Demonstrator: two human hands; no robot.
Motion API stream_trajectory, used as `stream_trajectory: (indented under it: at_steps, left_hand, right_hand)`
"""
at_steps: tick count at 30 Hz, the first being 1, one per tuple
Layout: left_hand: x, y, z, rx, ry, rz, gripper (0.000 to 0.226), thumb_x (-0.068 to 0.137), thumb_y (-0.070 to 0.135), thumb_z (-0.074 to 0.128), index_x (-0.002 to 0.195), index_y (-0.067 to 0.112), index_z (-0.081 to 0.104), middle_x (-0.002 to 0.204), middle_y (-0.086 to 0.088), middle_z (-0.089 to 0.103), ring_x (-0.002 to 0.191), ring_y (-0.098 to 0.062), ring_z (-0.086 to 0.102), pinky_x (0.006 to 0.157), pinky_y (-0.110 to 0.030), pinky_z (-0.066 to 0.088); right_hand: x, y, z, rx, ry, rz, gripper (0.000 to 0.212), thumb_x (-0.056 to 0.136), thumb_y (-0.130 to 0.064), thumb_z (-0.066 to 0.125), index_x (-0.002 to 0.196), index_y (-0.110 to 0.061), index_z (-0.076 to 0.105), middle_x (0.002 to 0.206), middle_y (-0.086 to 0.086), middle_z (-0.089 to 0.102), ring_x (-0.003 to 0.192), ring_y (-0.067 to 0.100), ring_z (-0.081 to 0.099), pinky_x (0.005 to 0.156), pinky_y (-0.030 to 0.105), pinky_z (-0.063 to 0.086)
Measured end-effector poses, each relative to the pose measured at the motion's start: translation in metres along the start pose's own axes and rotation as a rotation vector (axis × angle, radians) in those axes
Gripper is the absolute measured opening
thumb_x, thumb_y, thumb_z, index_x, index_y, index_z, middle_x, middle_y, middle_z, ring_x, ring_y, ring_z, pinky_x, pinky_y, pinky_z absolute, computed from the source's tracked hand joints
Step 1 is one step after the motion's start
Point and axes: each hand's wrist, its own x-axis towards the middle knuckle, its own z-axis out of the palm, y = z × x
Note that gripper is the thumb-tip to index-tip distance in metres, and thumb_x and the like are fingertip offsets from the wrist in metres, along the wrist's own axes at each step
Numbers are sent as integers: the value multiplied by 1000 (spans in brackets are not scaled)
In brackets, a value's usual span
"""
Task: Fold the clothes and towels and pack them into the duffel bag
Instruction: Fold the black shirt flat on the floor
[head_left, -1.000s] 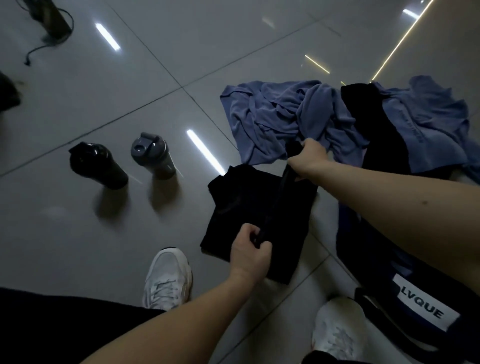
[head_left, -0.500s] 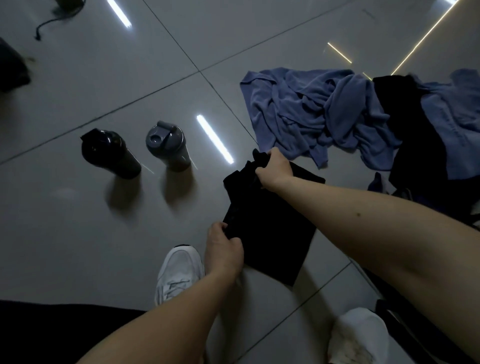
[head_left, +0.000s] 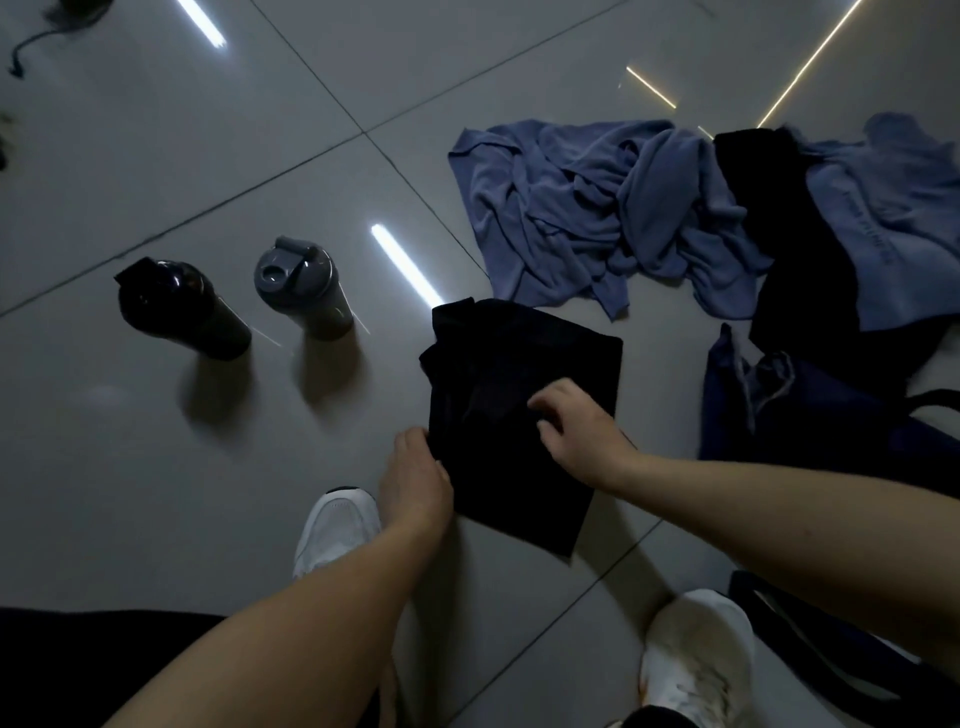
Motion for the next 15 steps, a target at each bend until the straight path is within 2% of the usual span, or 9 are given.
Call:
stream_trajectory:
  at_steps: [2,3,5,6,7,9,11,15]
  left_hand:
    - [4,-6,-6,144,41,107,21,88,3,52,107,13,49,115,-10,50,99,-31,52,78,-40,41]
    - [7,-9,-8,268,66,263,26,82,1,57,105,12,53,114,-10,50,100,-31,51,80,-39,42]
    - [15,-13,-10,486,59,717,37,67,8,72,101,14,59,111,-8,53,100,-31,52,84,-39,45]
    - [17,-12,-10,593,1,947,40,64,14,75,100,16,61,110,-6,55,100,-29,52,85,-39,46]
    - [18,-10,-12,682,-98,1098,39,66,20,74,103,18,61,112,-5,56,103,-28,51,88,-38,47]
    - [22,-5,-15,801,-244,1182,45,78,34,66,119,18,56,128,-7,51,116,-28,47,97,-39,44]
    - [30,-4,-17,885,-300,1157,55,83,42,61,131,17,48,141,-8,41,126,-29,40,99,-40,43]
    - [43,-4,-21,1046,-328,1163,53,89,31,59,136,11,42,147,-13,33,131,-32,34,99,-42,45]
  right_hand:
    - [-23,11,6,-113,-48,-75,22,92,-19,64,113,-14,65,115,0,53,105,18,54,90,35,51]
    - [-32,15,11,-152,-59,-128,21,89,-19,67,109,-13,66,111,3,54,101,21,54,87,38,52]
    - [-49,21,22,-226,-97,-207,21,84,-23,71,100,-13,64,104,5,54,93,24,52,79,45,52]
    - [-56,22,26,-267,-131,-230,23,83,-27,71,99,-14,62,103,5,53,92,24,51,78,45,52]
    - [-62,23,30,-308,-174,-248,26,83,-32,70,100,-15,61,105,5,52,94,24,50,79,45,51]
    - [-72,21,35,-403,-246,-263,37,84,-42,68,109,-17,59,113,5,50,102,24,47,88,42,48]
    - [-79,21,40,-486,-283,-252,49,84,-50,68,119,-17,58,121,6,48,111,24,44,95,39,45]
    - [-81,22,49,-543,-261,-252,54,79,-49,72,119,-15,59,120,9,50,111,28,46,93,41,46]
